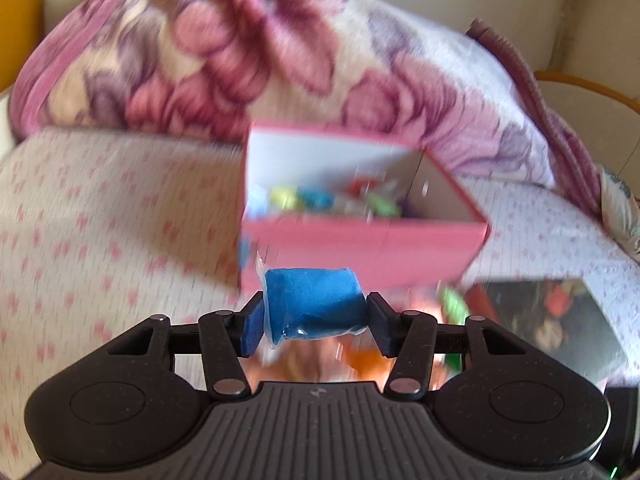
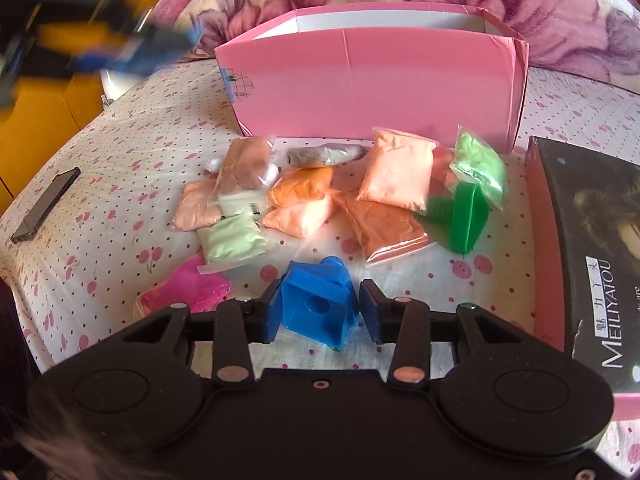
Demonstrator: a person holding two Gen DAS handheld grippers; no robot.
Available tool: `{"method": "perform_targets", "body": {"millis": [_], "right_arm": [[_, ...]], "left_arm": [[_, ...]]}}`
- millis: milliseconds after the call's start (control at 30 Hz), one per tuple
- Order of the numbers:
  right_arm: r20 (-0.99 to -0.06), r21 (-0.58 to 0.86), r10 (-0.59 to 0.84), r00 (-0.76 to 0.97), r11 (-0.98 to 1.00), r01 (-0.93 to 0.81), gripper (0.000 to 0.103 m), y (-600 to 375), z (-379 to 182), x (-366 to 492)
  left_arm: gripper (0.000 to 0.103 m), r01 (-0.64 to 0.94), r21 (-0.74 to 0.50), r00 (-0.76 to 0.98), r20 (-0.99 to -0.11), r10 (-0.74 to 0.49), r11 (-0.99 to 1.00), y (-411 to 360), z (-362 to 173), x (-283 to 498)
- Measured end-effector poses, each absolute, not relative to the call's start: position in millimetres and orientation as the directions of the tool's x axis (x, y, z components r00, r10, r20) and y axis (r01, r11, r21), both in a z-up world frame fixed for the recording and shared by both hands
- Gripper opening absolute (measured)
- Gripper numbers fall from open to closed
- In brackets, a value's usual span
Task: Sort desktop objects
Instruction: 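Carry the blue clay bag into the pink box and open the left tool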
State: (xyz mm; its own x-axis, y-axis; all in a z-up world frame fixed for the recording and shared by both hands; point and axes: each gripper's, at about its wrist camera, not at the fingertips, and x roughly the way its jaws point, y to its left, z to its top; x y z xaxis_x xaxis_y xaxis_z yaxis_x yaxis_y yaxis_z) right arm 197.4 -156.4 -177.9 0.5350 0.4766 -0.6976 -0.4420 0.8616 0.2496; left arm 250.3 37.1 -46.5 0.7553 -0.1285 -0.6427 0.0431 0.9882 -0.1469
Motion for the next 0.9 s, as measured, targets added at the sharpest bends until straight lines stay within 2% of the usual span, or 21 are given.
{"method": "perform_targets", "body": {"millis": [133,300,533,900], "right_arm": [[-0.698,0.262,0.477,0.534,0.864,-0.43,0.04,-157,-181,199],[-0.699,0.276,0.477,0.533,0.867,-0.414,0.04,-157,-184,202],[-0.698,0.308,0.489,0.522,0.864,-0.398,0.041,-165,-186,210],[-0.696,0.335,0.504,0.512,0.858,-0.389,0.041,-160,-188,214]], "left_arm": [[0.052,0.054,-0.148,0.76,-0.635,-0.137,0.988,30,-32,298],[0.052,0.058,-0.128,0.73,-0.672,-0.129,0.99,22,-36,353],[0.052,0.067,-0.129,0.643,-0.753,-0.142,0.989,10,-66,417],[0.052,-0.004,-0.106,0.511,-0.855,-0.089,0.994,7,-101,480]]}}
